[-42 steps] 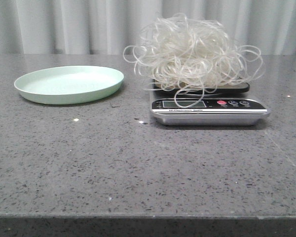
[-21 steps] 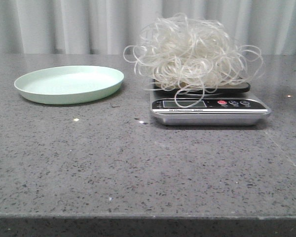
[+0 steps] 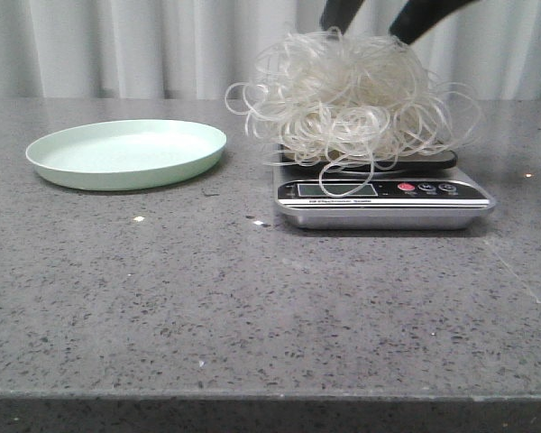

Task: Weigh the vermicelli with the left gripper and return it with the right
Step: 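Lower the right gripper into the vermicelli on the scale and grasp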

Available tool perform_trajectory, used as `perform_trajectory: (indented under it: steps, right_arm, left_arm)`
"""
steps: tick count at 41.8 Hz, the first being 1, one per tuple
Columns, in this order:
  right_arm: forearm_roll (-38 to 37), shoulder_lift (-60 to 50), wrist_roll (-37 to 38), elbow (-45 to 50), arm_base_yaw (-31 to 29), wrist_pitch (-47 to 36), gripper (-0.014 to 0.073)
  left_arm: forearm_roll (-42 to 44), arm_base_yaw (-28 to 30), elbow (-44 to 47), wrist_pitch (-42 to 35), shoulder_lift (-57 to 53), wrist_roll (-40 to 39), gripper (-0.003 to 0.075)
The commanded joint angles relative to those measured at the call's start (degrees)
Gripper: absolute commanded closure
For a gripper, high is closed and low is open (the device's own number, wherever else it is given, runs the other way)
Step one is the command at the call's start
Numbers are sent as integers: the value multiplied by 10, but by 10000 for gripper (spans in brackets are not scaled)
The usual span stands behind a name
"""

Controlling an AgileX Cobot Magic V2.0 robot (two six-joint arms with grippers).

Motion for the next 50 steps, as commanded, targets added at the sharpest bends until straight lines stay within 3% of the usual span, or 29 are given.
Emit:
perform_trajectory:
  steps: [1, 21, 23, 33, 35, 50]
  right_arm:
    - [8, 0, 0, -21, -1, -15, 8]
    - [8, 63, 0, -21, -2, 22, 27]
    - [8, 63, 0, -21, -2, 22, 61]
    - [8, 62, 0, -21, -2, 38, 417]
    - [8, 62, 0, -22, -2, 40, 452]
    - [8, 62, 0, -94, -2, 103, 443]
  left_arm:
    - [-2, -1, -15, -41, 0, -5, 584]
    - [-2, -1, -15, -41, 0, -5, 583]
    - [-2, -1, -15, -41, 0, -5, 584]
    - [-2, -1, -15, -41, 0, -5, 584]
    - [-2, -1, -15, -41, 0, -5, 583]
    - [-2, -1, -15, -41, 0, -5, 584]
